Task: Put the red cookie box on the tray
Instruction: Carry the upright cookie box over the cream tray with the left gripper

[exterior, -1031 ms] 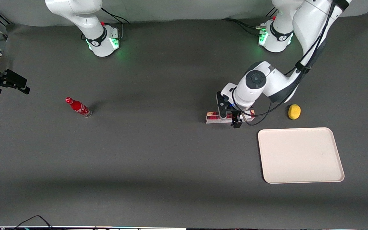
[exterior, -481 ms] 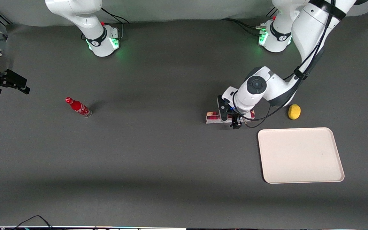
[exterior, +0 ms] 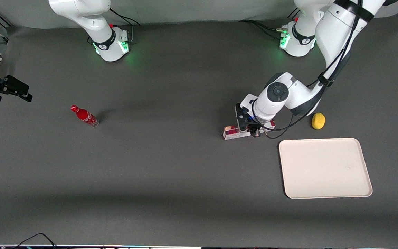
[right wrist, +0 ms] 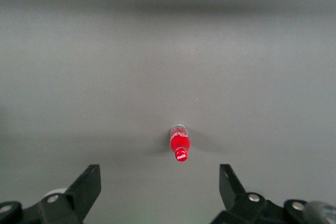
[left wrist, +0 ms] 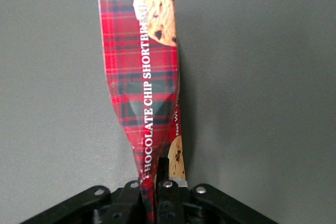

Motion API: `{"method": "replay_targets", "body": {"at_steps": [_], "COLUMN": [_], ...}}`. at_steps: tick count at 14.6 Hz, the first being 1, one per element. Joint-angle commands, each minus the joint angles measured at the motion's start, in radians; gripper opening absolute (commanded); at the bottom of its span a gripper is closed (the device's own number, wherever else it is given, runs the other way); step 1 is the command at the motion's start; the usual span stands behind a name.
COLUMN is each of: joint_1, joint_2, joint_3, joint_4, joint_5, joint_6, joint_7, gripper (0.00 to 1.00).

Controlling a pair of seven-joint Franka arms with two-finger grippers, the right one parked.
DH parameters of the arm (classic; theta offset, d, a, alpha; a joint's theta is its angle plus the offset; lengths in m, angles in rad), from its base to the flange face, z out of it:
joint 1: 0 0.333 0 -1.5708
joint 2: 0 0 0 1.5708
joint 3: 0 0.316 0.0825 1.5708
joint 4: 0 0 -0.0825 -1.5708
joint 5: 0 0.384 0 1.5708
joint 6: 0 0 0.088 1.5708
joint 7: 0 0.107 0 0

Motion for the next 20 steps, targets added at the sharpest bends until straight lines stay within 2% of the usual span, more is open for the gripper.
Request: {"method": "replay_targets", "body": {"at_steps": [1, 5, 6, 9, 10, 12, 14, 20], "joint_1": [-0.016, 0.014, 0.023, 0.065, 0.083, 0.117, 0.12, 0.138], "joint_2": [-0.015, -0.1, -0.129, -0.223, -0.248, -0.257, -0.251, -0.225], "joint_3": [0.016, 0.009, 0.004, 0.005, 0.009, 0.037, 0.116, 0.402], "joint_4": [0.004, 0.027, 0.036, 0.116, 0.155, 0.29, 0.424, 0.504], "joint_5": [0.007, -0.007, -0.056, -0.334, -0.363, -0.366, -0.375, -0.395], "joint_6": [-0.008, -0.077, -0.099, -0.252, -0.319, -0.478, -0.615, -0.62], "joint_7": [-0.064, -0.236, -0.244, -0.256, -0.276, -0.318, -0.327, -0.322], "gripper": [0.0, 0.0, 0.0, 0.0, 0.0, 0.0, 0.0, 0.0]}}
